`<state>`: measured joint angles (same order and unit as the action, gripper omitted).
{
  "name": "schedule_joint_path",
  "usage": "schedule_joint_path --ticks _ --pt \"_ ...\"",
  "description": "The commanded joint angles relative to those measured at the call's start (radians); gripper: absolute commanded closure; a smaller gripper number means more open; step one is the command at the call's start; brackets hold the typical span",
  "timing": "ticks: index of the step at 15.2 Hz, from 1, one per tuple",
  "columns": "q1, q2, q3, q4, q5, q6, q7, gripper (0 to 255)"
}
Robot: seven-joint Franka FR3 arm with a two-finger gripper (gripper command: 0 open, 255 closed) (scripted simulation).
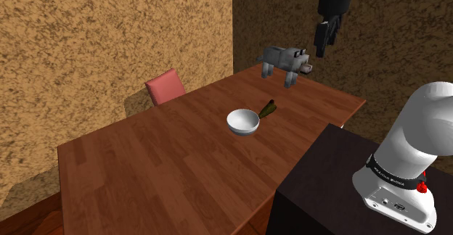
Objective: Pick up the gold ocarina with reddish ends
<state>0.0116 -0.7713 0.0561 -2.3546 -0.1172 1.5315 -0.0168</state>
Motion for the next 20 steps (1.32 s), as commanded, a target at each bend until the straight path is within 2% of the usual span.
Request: schedule_joint_path --ticks 1,10,20 --pt "0.0 0.0 0.0 0.0 0.0 0.0 0.0 0" --pt "0.009 0.124 -0.142 -0.153 -0.147 0.285 -0.274 0" --pt "0.005 0.425 -0.284 -0.178 -0.285 0.638 -0.54 0"
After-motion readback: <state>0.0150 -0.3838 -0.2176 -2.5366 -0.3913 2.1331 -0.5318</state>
